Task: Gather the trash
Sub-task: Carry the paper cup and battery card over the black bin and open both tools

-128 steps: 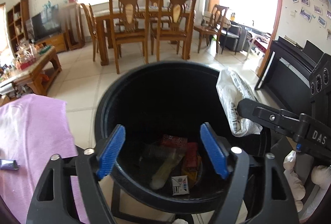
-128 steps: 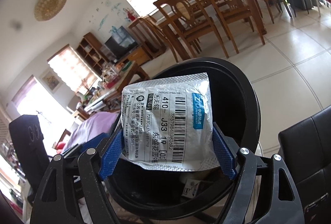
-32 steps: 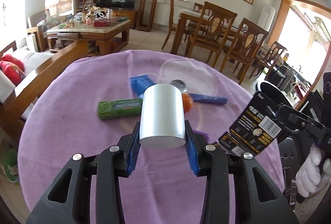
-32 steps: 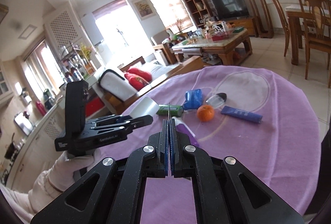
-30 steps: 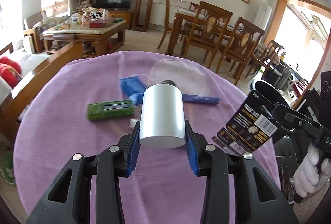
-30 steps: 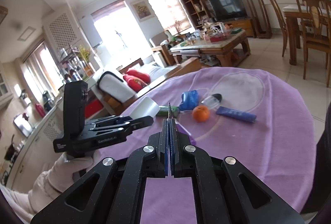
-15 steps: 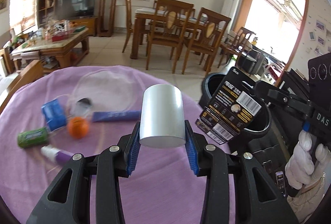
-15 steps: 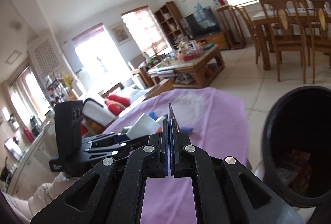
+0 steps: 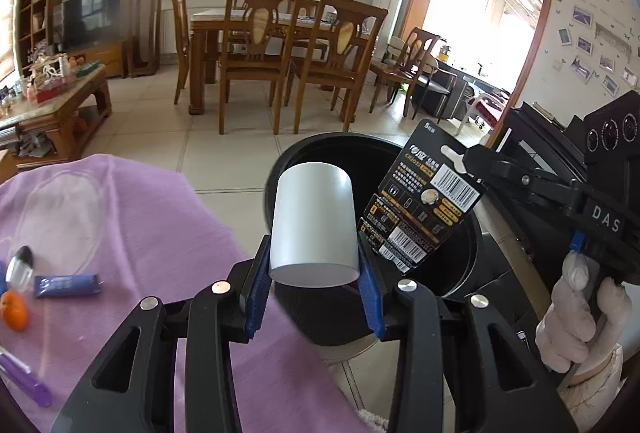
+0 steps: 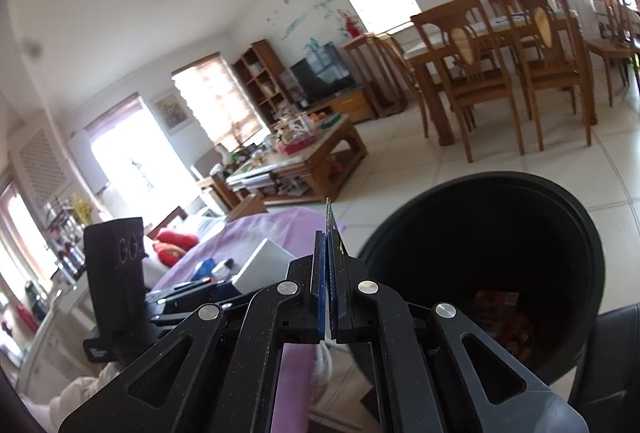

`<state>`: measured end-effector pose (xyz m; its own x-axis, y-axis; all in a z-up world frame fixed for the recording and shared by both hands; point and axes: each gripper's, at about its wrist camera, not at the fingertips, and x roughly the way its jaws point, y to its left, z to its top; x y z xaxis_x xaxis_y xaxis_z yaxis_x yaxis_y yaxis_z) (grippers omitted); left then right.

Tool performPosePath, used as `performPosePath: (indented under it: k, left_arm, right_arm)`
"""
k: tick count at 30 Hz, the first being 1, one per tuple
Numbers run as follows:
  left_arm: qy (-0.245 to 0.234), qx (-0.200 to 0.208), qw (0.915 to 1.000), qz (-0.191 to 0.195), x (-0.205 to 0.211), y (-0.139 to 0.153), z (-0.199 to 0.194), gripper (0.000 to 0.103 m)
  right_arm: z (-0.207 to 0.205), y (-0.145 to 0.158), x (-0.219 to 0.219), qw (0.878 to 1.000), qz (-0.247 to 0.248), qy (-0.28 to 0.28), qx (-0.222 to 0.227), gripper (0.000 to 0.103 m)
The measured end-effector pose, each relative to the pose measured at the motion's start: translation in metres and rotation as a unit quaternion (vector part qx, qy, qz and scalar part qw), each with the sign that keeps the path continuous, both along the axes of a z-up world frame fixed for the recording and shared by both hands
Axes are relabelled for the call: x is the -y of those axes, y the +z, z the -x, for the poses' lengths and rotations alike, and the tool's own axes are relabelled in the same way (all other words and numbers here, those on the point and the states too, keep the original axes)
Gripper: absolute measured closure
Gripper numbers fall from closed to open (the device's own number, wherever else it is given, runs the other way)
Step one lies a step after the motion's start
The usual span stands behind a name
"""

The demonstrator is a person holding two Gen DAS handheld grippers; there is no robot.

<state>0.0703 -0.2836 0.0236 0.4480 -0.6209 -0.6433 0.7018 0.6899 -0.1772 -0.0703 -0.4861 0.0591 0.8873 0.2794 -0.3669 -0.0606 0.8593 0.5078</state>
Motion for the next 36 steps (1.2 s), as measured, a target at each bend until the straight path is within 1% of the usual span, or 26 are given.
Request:
performPosePath:
  k: [3, 8, 15, 27, 36]
  left_arm:
    - [-0.008, 0.009, 0.9999, -0.012, 0.025, -0.005, 0.002, 0.064]
    - [-0.02, 0.03, 0.9987, -0.035, 0.052, -0.017, 0.011, 0.064]
    - [-0.041, 0.045, 0.9966, -0.055, 0.079, -0.028, 0.023, 0.064]
    - [-0.058, 0.052, 0.9947, -0.067, 0.097, -0.035, 0.028, 0.064]
    - [-0.053, 0.055, 0.9942, -0.076, 0.101, -0.034, 0.026, 0.062]
  right_arm:
    - [0.004, -0.013, 0.018, 1.0, -0.007, -0.016, -0.007, 0.101]
    - [0.012, -0.036, 0.045, 0.999, -0.016, -0.039, -0.019, 0.101]
    - [0.011, -0.052, 0.061, 0.998, -0.021, -0.058, -0.034, 0.101]
    - [0.002, -0.063, 0.072, 0.996, -0.032, -0.073, -0.048, 0.101]
    - [-0.004, -0.063, 0.069, 0.995, -0.035, -0.081, -0.056, 0.1]
